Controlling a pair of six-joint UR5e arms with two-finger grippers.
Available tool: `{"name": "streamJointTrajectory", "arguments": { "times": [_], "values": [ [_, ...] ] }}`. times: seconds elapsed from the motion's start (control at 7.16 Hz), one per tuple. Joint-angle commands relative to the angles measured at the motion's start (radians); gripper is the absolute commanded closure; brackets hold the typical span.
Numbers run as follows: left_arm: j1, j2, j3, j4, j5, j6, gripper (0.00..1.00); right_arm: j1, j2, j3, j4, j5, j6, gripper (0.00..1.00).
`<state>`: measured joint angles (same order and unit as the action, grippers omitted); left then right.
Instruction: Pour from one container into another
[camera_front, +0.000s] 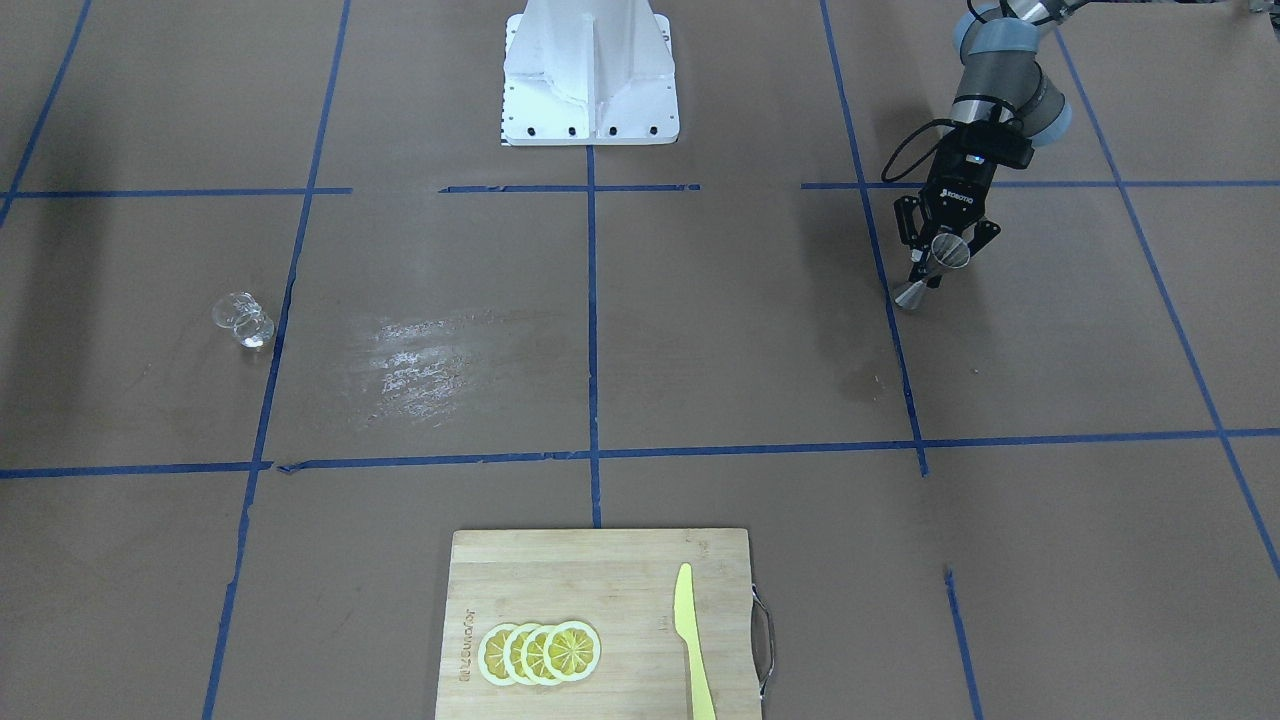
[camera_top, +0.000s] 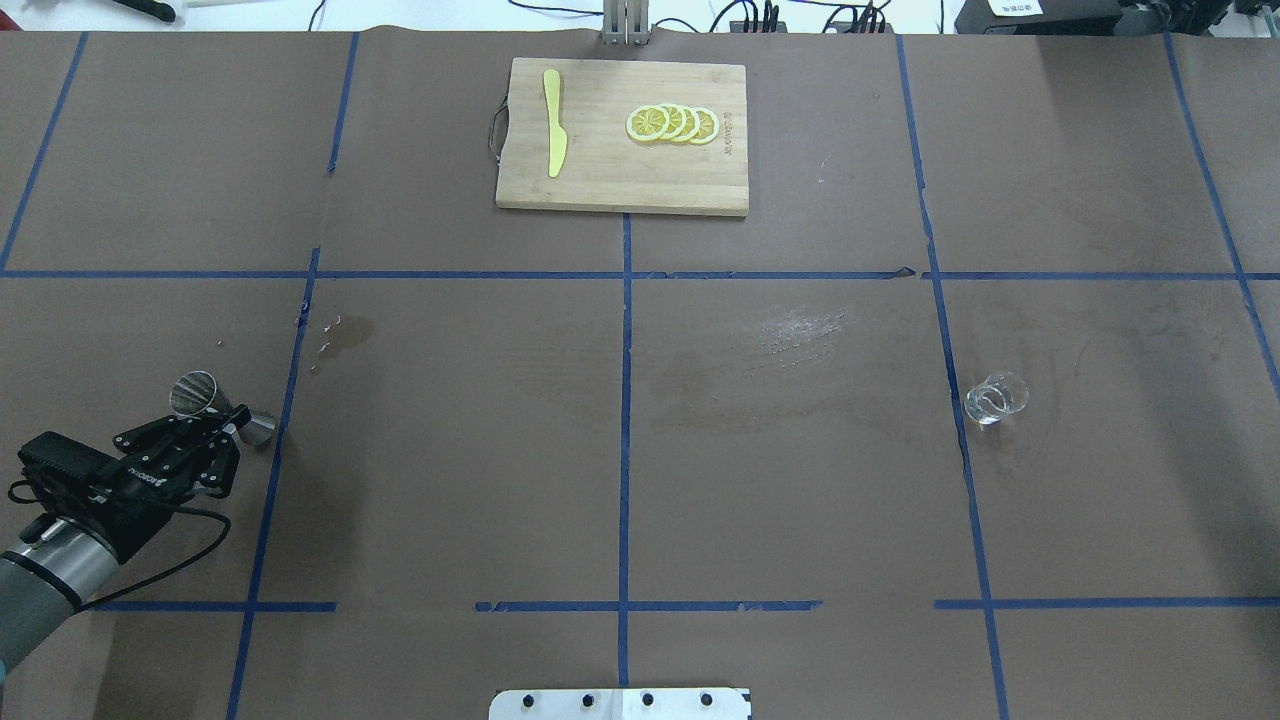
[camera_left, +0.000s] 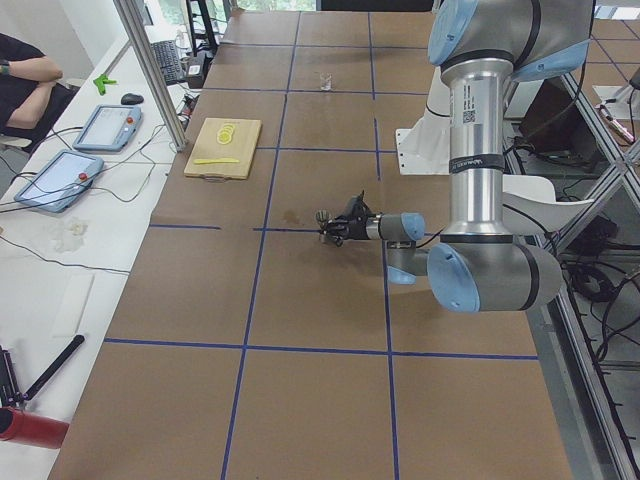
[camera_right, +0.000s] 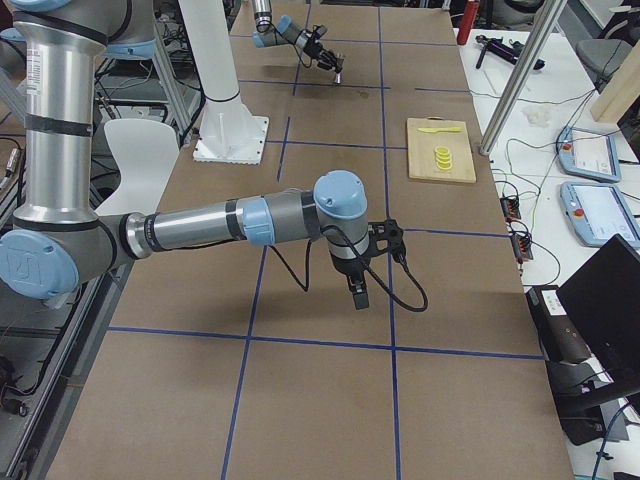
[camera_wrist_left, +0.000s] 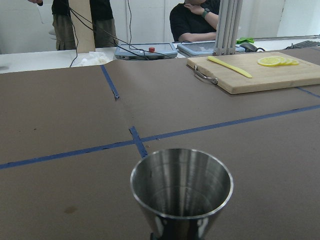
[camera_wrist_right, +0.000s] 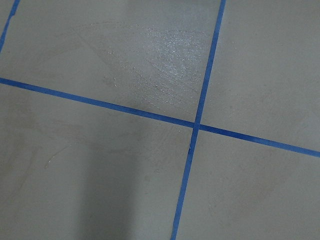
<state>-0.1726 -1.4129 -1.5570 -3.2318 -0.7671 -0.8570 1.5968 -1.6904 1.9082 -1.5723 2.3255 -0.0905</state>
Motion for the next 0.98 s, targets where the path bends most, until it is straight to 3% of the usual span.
{"name": "streamJointTrajectory", "arguments": {
  "times": [0.0, 0.28, 0.42, 0.7, 0.84],
  "values": [
    [-0.002, 0.011, -0.005, -0.042, -0.053, 0.03, 1.0, 0.0, 0.0, 0.0, 0.0, 0.0, 0.0, 0.0],
    [-0.002, -0.001, -0.006, -0.232, -0.136, 0.264, 1.0, 0.0, 0.0, -0.002, 0.0, 0.0, 0.0, 0.0],
    [-0.002, -0.003, -0.012, -0.276, -0.147, 0.271, 1.0, 0.0, 0.0, -0.002, 0.0, 0.0, 0.0, 0.0],
    [-0.083, -0.006, -0.011, -0.279, -0.358, 0.298, 1.0, 0.0, 0.0, -0.005, 0.0, 0.002, 0.001, 0.0],
    [-0.175, -0.032, -0.011, -0.281, -0.535, 0.46, 1.0, 0.0, 0.0, -0.005, 0.0, 0.002, 0.002, 0.0]
  ]
}}
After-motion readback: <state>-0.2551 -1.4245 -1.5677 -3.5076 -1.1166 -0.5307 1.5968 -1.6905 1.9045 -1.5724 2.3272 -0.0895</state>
